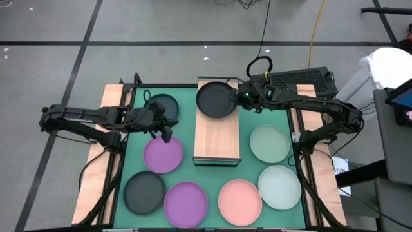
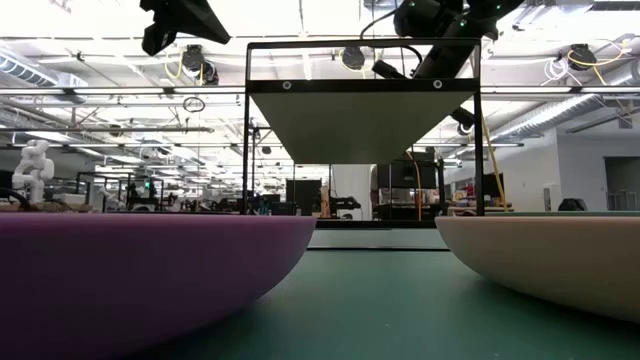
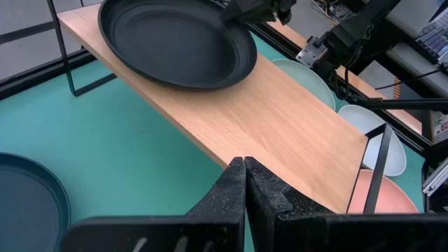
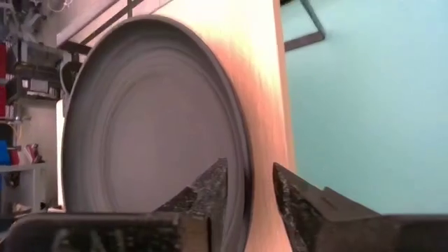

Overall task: Place and stack plates onto a shelf
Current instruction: Put the top right black plate on the shelf

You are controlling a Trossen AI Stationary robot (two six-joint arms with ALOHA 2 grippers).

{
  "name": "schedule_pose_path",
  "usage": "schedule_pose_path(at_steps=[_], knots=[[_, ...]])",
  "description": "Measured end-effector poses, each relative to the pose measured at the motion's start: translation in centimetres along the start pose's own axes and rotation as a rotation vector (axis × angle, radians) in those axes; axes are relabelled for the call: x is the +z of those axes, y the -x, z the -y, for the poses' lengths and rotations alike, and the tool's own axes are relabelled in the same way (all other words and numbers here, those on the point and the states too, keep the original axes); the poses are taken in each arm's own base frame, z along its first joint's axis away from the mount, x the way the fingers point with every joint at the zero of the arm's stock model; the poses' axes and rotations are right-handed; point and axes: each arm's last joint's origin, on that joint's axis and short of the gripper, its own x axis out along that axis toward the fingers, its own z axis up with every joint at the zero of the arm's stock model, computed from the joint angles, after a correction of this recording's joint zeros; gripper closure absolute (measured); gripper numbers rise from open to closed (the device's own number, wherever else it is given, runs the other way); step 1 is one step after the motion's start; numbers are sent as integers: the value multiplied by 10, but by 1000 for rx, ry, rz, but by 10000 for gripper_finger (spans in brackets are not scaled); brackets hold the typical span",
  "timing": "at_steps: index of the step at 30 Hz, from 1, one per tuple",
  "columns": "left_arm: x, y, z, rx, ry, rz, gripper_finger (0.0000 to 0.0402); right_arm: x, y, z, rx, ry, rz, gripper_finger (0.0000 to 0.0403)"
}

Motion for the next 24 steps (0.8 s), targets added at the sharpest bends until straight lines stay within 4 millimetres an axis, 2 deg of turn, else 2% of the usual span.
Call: schedule_pose_path(at_steps=[6,12,22,24], knots=[[0,0,0,0,0,0,400,3,0,1,-1,12,10,278],[0,0,0,0,0,0,400,9,-1,1,-2,33,41,287],[0,0,0,0,-1,0,400,12,-2,2,2,70,26,390],[0,0,0,0,-1,-1,400,12,-2,2,-3,70,28,397]])
